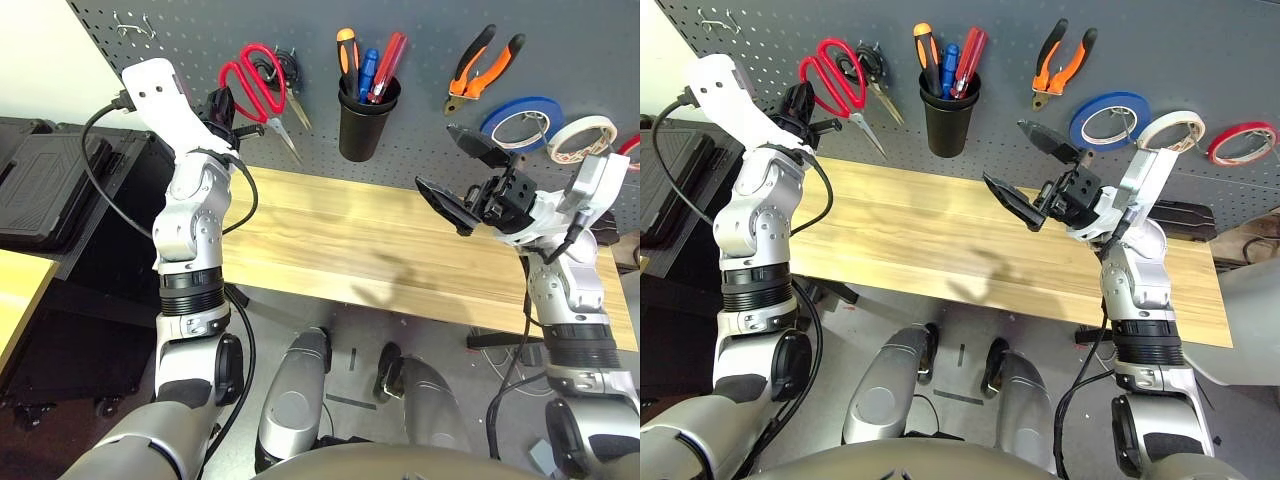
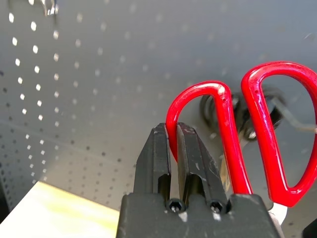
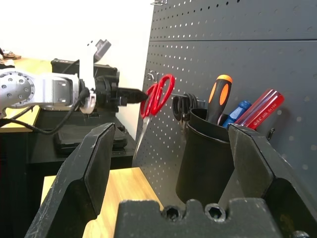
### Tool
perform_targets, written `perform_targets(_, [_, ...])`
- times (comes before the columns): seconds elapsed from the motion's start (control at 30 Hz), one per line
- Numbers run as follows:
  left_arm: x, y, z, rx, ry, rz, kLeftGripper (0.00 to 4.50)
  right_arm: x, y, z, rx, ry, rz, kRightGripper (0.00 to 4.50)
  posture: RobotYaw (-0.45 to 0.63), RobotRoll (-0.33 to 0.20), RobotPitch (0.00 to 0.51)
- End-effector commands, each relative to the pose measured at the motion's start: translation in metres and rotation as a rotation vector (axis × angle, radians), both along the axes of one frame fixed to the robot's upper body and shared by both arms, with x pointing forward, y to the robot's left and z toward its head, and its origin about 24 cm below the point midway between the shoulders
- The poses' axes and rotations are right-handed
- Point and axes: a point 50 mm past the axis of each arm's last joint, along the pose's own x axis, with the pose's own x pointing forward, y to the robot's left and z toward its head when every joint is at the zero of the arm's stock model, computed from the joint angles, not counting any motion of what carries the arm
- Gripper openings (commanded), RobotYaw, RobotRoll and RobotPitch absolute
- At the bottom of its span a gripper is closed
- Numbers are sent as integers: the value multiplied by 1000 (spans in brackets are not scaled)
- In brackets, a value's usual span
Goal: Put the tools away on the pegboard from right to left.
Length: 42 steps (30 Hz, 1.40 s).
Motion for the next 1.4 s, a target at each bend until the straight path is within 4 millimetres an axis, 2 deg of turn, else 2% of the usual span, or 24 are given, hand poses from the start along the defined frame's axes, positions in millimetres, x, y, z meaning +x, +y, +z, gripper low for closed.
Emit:
perform_targets(0.03, [7,0,-3,12,14,11,28,-1,3,-1,-14,-7,-1,4500,251,0,171])
perform_targets(0.5, [39,-5,-11,60,67,3,28,-3,9,-3,-14,-1,-9,4500,229,0,160])
perform_targets(0.63, [38,-8,-23,89,97,-22,1305,0,10,-7,-21,11,-47,4500,219,0,156])
perform_targets(0.9, [14,0,-47,210,94,-111,4468,8,11,-24,1,89,-191,4500,213,0,153])
perform_targets(1.03, [-2,8,-58,298,85,-158,4468,11,7,-36,18,147,-292,4500,214,0,150])
perform_targets(1.2, [-21,24,-69,375,11,-139,4468,18,-8,-53,121,246,-528,4500,218,0,141])
perform_targets(1.4, [-34,43,-83,406,10,-128,4468,25,-23,-71,179,343,-730,4500,209,0,127])
